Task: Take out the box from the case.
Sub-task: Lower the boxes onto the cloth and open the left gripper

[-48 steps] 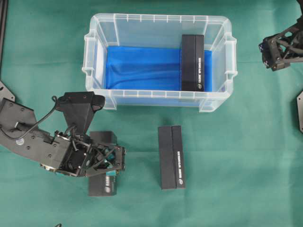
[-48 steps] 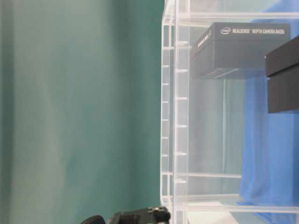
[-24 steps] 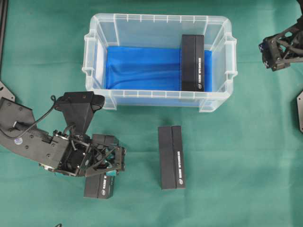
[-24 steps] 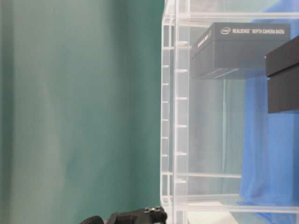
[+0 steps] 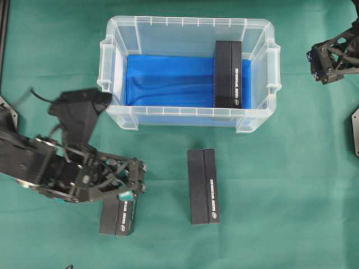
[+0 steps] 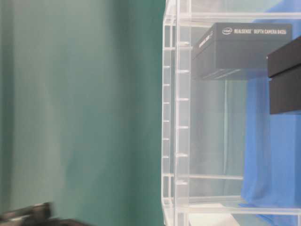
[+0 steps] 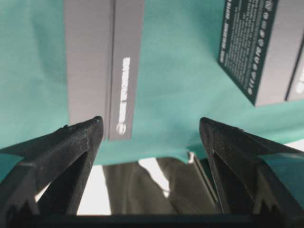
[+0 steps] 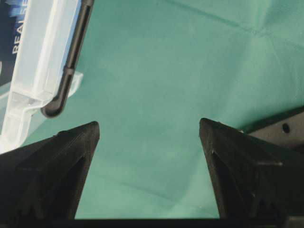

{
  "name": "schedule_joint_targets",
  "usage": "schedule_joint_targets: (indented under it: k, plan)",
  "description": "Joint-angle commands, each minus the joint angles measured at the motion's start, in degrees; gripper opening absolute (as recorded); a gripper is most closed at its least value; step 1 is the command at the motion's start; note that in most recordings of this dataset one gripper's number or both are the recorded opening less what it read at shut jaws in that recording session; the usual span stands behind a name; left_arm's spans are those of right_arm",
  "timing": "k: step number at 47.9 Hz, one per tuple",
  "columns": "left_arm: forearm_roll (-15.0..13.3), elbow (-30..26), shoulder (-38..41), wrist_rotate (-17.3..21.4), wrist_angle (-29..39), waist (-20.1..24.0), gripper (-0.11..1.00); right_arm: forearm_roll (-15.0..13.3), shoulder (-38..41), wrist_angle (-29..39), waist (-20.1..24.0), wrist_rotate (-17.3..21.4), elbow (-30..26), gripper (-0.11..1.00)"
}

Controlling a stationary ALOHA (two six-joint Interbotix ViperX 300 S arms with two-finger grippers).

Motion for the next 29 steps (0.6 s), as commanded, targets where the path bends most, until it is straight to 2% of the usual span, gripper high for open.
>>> schedule_joint_targets:
  k: [1,8,14,29]
  plan:
    - [0.00,-3.25,-1.85,0.18,3.34,0.35,0.87,-0.09,-0.44,-0.09,0.00,0.09,-0.62,0.83]
    - [0.53,-6.50,-1.85,2.64,7.47,0.44,0.87,-0.09,-0.44,-0.18,0.00,0.18,-0.62,0.83]
    - [0.62,-6.94,-1.41,4.66,8.79,0.35,0.87,-0.09,-0.44,-0.18,0.00,0.18,-0.62,0.83]
    - [0.62,-5.36,-2.55,5.01,9.05,-0.26,0.87,-0.09,-0.44,0.00,0.00,0.18,-0.62,0.83]
